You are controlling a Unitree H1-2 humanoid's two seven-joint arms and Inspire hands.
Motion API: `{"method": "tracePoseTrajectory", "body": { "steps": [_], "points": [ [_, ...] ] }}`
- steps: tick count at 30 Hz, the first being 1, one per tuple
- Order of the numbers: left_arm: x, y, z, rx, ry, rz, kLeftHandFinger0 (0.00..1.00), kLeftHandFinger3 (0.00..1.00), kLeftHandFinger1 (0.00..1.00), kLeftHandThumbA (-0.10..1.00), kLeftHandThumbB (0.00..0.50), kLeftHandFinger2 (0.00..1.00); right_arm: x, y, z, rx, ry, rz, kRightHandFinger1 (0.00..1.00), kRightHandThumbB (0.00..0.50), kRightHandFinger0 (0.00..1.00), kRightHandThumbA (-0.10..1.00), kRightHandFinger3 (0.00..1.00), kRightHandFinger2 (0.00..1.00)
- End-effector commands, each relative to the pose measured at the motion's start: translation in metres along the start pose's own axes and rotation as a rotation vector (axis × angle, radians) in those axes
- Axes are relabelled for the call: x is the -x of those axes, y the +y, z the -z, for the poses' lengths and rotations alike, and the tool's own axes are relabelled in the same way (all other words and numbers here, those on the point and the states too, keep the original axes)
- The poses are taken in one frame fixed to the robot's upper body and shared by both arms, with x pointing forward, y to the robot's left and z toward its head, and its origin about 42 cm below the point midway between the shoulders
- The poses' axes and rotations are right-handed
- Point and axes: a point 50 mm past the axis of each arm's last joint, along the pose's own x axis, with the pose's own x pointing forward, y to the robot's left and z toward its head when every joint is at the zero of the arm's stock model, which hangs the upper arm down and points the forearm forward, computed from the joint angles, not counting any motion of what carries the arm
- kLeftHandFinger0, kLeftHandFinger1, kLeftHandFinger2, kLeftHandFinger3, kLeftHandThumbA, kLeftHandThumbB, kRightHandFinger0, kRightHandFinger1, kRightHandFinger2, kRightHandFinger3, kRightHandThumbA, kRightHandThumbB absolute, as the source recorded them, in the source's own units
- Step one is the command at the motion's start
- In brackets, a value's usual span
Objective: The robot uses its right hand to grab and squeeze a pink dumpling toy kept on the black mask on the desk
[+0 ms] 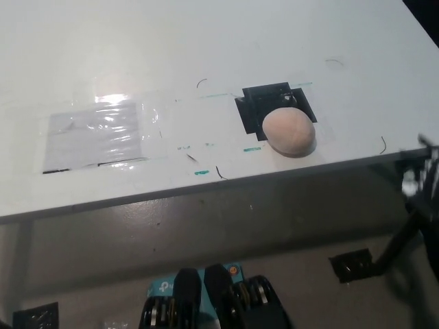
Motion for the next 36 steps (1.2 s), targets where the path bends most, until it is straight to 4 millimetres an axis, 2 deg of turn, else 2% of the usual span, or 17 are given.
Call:
{"method": "tracePoseTrajectory", "body": {
  "steps": [1, 2, 3, 5, 6, 10, 12, 13, 15, 18, 20, 21, 22, 23, 28, 31, 36],
  "points": [
    [0.001, 0.006, -0.013, 0.004, -0.055, 0.0, 0.0, 0.0, 0.0, 0.72, 0.5, 0.0, -0.02, 0.002, -0.046, 0.043, -0.117, -0.053, 0.61, 0.107, 0.45, -0.05, 0.97, 0.78],
    [0.001, 0.007, -0.013, 0.005, -0.055, 0.004, 0.0, 0.0, 0.0, 0.71, 0.5, 0.0, -0.031, 0.008, -0.064, 0.066, -0.158, -0.055, 0.63, 0.12, 0.48, 0.01, 0.95, 0.77],
    [0.001, 0.006, -0.013, 0.0, -0.052, -0.001, 0.0, 0.0, 0.0, 0.73, 0.5, 0.0, -0.035, 0.01, -0.068, 0.07, -0.166, -0.058, 0.65, 0.123, 0.49, 0.02, 0.95, 0.77],
    [0.001, 0.006, -0.013, 0.002, -0.053, 0.002, 0.0, 0.0, 0.0, 0.72, 0.5, 0.0, -0.043, 0.014, -0.077, 0.081, -0.188, -0.062, 0.65, 0.125, 0.49, 0.02, 0.95, 0.77],
    [0.001, 0.006, -0.012, 0.011, -0.047, -0.009, 0.0, 0.0, 0.0, 0.7, 0.5, 0.0, -0.054, 0.022, -0.087, 0.065, -0.217, -0.069, 0.59, 0.146, 0.44, 0.02, 0.91, 0.73],
    [0.001, 0.006, -0.013, 0.007, -0.054, 0.008, 0.0, 0.0, 0.0, 0.71, 0.5, 0.0, -0.071, 0.04, -0.103, 0.105, -0.274, -0.126, 0.49, 0.162, 0.37, 0.01, 0.83, 0.65],
    [0.0, 0.007, -0.014, 0.005, -0.052, 0.005, 0.0, 0.0, 0.0, 0.71, 0.5, 0.0, -0.075, 0.045, -0.106, 0.117, -0.276, -0.143, 0.49, 0.174, 0.38, 0.01, 0.81, 0.63],
    [0.0, 0.006, -0.014, 0.004, -0.053, 0.005, 0.0, 0.0, 0.0, 0.72, 0.5, 0.0, -0.085, 0.056, -0.113, 0.223, -0.288, -0.193, 0.47, 0.174, 0.35, 0.12, 0.83, 0.65],
    [0.0, 0.007, -0.015, 0.002, -0.054, 0.005, 0.0, 0.0, 0.0, 0.72, 0.5, 0.0, -0.087, 0.058, -0.114, 0.231, -0.291, -0.202, 0.47, 0.175, 0.35, 0.13, 0.84, 0.65],
    [0.001, 0.006, -0.016, -0.009, -0.056, 0.007, 0.0, 0.0, 0.0, 0.74, 0.5, 0.0, -0.099, 0.074, -0.123, 0.334, -0.306, -0.288, 0.61, 0.225, 0.55, 0.2, 0.95, 0.74],
    [0.001, 0.005, -0.016, -0.008, -0.056, 0.007, 0.0, 0.0, 0.0, 0.73, 0.5, 0.0, -0.1, 0.075, -0.123, 0.346, -0.308, -0.295, 0.63, 0.228, 0.58, 0.2, 0.96, 0.75],
    [0.001, 0.005, -0.015, -0.002, -0.055, 0.007, 0.0, 0.0, 0.0, 0.73, 0.5, 0.0, -0.102, 0.078, -0.126, 0.377, -0.308, -0.303, 0.7, 0.241, 0.66, 0.22, 0.96, 0.79],
    [-0.001, 0.006, -0.015, -0.001, -0.05, 0.005, 0.0, 0.0, 0.0, 0.73, 0.5, 0.0, -0.104, 0.084, -0.13, 0.42, -0.3, -0.325, 0.94, 0.263, 0.93, 0.27, 1.0, 0.94],
    [-0.001, 0.007, -0.014, -0.003, -0.056, 0.009, 0.0, 0.0, 0.0, 0.73, 0.5, 0.0, -0.106, 0.088, -0.131, 0.448, -0.303, -0.341, 1.0, 0.28, 1.0, 0.32, 1.0, 1.0],
    [-0.001, 0.005, -0.015, 0.001, -0.049, 0.001, 0.0, 0.0, 0.0, 0.73, 0.5, 0.0, -0.112, 0.095, -0.126, 0.569, -0.309, -0.388, 1.0, 0.317, 1.0, 0.46, 1.0, 1.0],
    [-0.001, 0.005, -0.016, 0.007, -0.054, 0.006, 0.0, 0.0, 0.0, 0.72, 0.5, 0.0, -0.117, 0.103, -0.122, 0.589, -0.253, -0.413, 1.0, 0.397, 1.0, 0.52, 1.0, 1.0],
    [-0.001, 0.005, -0.016, 0.0, -0.058, 0.001, 0.0, 0.0, 0.0, 0.75, 0.5, 0.0, -0.122, 0.116, -0.112, 0.638, -0.215, -0.412, 1.0, 0.428, 1.0, 0.53, 1.0, 1.0]
  ]
}}
